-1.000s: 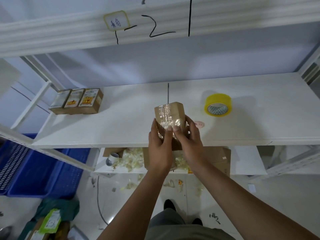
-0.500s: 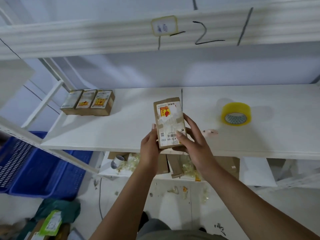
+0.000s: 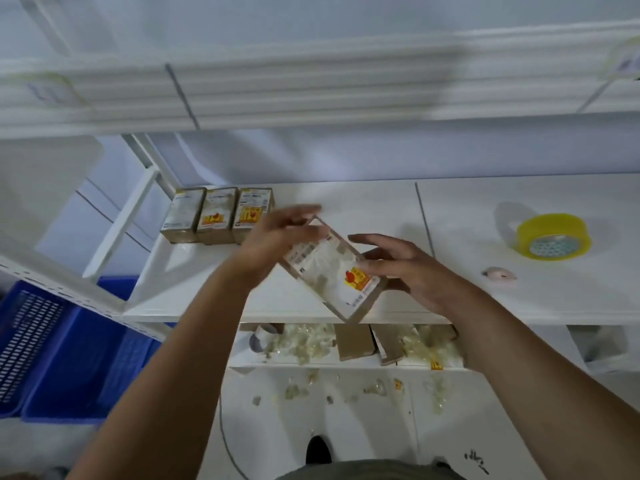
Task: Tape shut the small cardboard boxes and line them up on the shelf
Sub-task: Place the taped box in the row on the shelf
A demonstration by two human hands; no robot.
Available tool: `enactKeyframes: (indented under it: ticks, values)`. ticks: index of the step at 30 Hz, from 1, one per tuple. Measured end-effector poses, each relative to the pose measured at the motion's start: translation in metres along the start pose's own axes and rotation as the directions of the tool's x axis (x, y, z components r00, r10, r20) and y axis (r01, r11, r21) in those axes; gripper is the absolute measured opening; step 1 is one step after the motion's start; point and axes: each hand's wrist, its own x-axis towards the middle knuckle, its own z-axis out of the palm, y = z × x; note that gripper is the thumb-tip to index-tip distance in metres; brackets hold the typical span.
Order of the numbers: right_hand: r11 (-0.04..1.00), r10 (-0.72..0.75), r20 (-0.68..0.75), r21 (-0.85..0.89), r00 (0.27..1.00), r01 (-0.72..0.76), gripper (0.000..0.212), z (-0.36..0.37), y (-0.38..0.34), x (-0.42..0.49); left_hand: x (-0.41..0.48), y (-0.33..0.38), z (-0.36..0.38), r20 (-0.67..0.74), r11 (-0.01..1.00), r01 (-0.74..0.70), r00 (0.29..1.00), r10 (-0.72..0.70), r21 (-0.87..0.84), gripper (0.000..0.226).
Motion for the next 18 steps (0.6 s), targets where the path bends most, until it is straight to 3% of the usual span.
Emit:
enactKeyframes:
  ticks: [3,5,6,7,8,11,15,18]
  values:
    - [0.997,-0.049,-0.115,0.056,0.992,0.055,0.051,0.031,0.004,0.024,0.019,0.004,-0.023,-0.247,1.000,-0.015,0.969,0.014,-0.001,0.056]
    - [0.982,-0.053,-0.303,0.158,0.951,0.106,0.042,0.049,0.011,0.040,0.021,-0.014,-0.030,-0.582,0.996,-0.067,0.813,0.022,-0.055,0.031]
    - [0.971,-0.033,-0.384,0.206,0.923,0.121,0.041,0.057,0.016,0.049,0.016,-0.027,-0.029,-0.684,0.991,-0.072,0.729,-0.027,-0.116,0.023]
    - [0.963,-0.011,-0.445,0.235,0.895,0.129,0.041,0.064,0.021,0.057,0.007,-0.040,-0.024,-0.676,0.978,-0.050,0.730,-0.101,-0.201,0.023]
    - [0.961,0.009,-0.485,0.246,0.875,0.127,0.043,0.070,0.025,0.065,-0.002,-0.056,-0.016,-0.595,0.964,-0.003,0.788,-0.161,-0.265,0.027]
    - [0.974,0.020,-0.533,0.200,0.846,0.104,0.048,0.084,0.035,0.085,-0.022,-0.097,0.007,-0.383,0.959,0.062,0.908,-0.169,-0.275,0.039]
    - [0.996,0.014,-0.527,0.087,0.850,0.038,0.048,0.094,0.046,0.103,-0.011,-0.116,-0.001,-0.414,0.922,0.037,0.886,-0.209,-0.386,0.031]
    - [0.997,0.051,-0.491,0.077,0.869,-0.015,0.045,0.097,0.053,0.120,0.006,-0.120,-0.017,-0.464,0.934,0.055,0.857,-0.226,-0.353,0.025]
